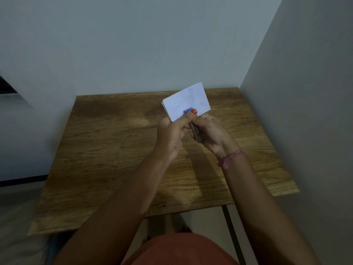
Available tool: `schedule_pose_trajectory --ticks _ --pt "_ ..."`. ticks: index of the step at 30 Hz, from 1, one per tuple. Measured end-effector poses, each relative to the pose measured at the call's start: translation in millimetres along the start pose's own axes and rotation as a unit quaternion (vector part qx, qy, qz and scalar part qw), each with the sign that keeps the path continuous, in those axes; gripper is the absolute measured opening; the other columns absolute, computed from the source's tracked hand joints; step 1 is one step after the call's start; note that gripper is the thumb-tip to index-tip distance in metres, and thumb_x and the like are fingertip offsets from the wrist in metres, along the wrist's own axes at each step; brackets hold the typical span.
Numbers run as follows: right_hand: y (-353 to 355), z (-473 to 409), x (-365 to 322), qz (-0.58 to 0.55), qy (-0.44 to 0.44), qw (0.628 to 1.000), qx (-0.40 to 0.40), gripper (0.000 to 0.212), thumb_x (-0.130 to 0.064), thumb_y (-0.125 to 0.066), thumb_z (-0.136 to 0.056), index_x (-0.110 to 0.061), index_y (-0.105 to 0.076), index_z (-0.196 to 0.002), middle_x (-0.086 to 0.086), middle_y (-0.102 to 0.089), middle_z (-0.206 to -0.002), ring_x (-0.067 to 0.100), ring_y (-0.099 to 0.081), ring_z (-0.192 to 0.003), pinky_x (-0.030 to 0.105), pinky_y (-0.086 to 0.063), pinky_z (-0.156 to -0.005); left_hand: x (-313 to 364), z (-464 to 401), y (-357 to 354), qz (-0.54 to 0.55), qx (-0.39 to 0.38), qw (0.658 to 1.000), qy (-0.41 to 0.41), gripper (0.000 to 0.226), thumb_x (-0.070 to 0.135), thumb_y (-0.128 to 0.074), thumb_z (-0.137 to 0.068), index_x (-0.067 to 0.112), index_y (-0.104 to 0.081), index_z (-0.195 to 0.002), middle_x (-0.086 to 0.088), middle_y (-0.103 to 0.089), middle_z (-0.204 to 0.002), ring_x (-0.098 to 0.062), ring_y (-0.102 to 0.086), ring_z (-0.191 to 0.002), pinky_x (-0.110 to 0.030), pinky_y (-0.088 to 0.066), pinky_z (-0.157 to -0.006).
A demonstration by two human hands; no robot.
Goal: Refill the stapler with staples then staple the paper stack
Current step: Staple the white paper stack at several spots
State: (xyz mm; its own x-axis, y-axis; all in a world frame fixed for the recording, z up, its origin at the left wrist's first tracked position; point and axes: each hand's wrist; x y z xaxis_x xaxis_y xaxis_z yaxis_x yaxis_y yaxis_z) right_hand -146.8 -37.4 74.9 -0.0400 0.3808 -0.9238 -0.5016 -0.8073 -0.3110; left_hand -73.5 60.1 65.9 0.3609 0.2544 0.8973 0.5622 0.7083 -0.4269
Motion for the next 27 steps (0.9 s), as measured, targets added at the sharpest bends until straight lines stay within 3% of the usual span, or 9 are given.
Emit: schedule_pose_trajectory --ticks 5,9,12,16,19,22,27 --pt "1.4 2.2 -6.2 0.008 0.005 1.0 -0.002 0.022 -0.021 -0.063 -0.089 -0.023 -0.074 -0.069 -0.006 -0.073 -0.072 0.005 -0.068 -0.066 0.017 -0.047 -0.052 16.6 -3.6 7.4 0.02 -0.064 0.996 0.056 0.029 0.021 -0.064 -0.09 0.012 -0.061 -0.117 -0.011 -0.071 -0.114 -0.027 -0.067 -0.106 -0.035 -0.057 -0.081" --pt "7.3 3.6 -10.0 0.039 -0.002 0.999 0.009 0.005 -0.022 -0.062 -0.089 -0.019 -0.065 -0.087 -0.006 -0.073 -0.073 0.003 -0.068 -0.068 0.018 -0.046 -0.053 27.0 -9.0 17.1 0.025 -0.016 0.997 0.077 0.033 0.026 -0.059 -0.093 0.01 -0.058 -0.122 -0.013 -0.069 -0.115 -0.027 -0.069 -0.103 -0.037 -0.059 -0.073" --pt "10.6 4.3 -11.2 0.051 -0.015 0.999 0.012 0.003 -0.021 -0.062 -0.089 -0.018 -0.063 -0.09 -0.007 -0.074 -0.072 0.003 -0.069 -0.067 0.02 -0.044 -0.055 27.3 -12.9 27.5 -0.03 0.042 0.998 0.044 0.019 0.019 -0.062 -0.091 0.011 -0.064 -0.108 -0.009 -0.073 -0.104 -0.023 -0.071 -0.097 -0.035 -0.059 -0.077" --pt "15.9 0.9 -9.2 0.03 -0.036 0.999 0.005 0.009 -0.026 -0.067 -0.085 -0.018 -0.067 -0.089 -0.004 -0.075 -0.077 0.005 -0.07 -0.068 0.017 -0.048 -0.052 24.4 -18.0 35.2 -0.094 0.071 0.993 0.014 0.02 0.015 -0.066 -0.088 0.008 -0.068 -0.107 -0.007 -0.074 -0.101 -0.018 -0.072 -0.093 -0.028 -0.058 -0.075" --pt "24.4 -3.3 -6.1 0.021 -0.085 0.996 -0.007 0.026 -0.041 -0.072 -0.074 -0.022 -0.066 -0.09 -0.002 -0.072 -0.086 0.01 -0.068 -0.075 0.021 -0.051 -0.06 21.1 -20.7 40.7 -0.09 0.084 0.992 0.01 0.02 0.013 -0.067 -0.088 0.007 -0.068 -0.107 -0.007 -0.075 -0.099 -0.016 -0.073 -0.09 -0.025 -0.058 -0.072" --pt "34.4 -8.8 0.0 0.012 -0.102 0.995 0.014 0.034 -0.046 -0.069 -0.074 -0.021 -0.064 -0.095 -0.004 -0.068 -0.084 0.01 -0.067 -0.072 0.021 -0.05 -0.056 16.9 -21.3 46.7 -0.067 0.095 0.993 0.008 0.017 0.01 -0.066 -0.088 0.007 -0.068 -0.105 0.001 -0.073 -0.082 -0.007 -0.071 -0.076 -0.024 -0.058 -0.071" --pt "50.9 -21.0 18.4 0.001 -0.082 0.994 0.077 0.017 -0.014 -0.06 -0.091 -0.009 -0.059 -0.107 0.002 -0.064 -0.086 0.009 -0.064 -0.075 0.018 -0.046 -0.053 11.3 -24.0 62.1 -0.025 0.151 0.988 0.019 0.019 0.006 -0.068 -0.086 0.009 -0.066 -0.104 -0.001 -0.072 -0.097 -0.011 -0.072 -0.084 -0.023 -0.057 -0.067"
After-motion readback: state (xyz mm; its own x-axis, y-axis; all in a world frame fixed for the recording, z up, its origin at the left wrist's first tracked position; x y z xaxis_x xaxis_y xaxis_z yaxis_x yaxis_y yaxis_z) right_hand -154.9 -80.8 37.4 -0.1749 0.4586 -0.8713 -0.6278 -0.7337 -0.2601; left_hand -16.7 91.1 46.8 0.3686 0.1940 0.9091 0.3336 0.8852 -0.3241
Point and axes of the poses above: each hand's wrist, its own z-axis away from the middle knuckle, its own y-axis out of the back of the hand, x = y × z
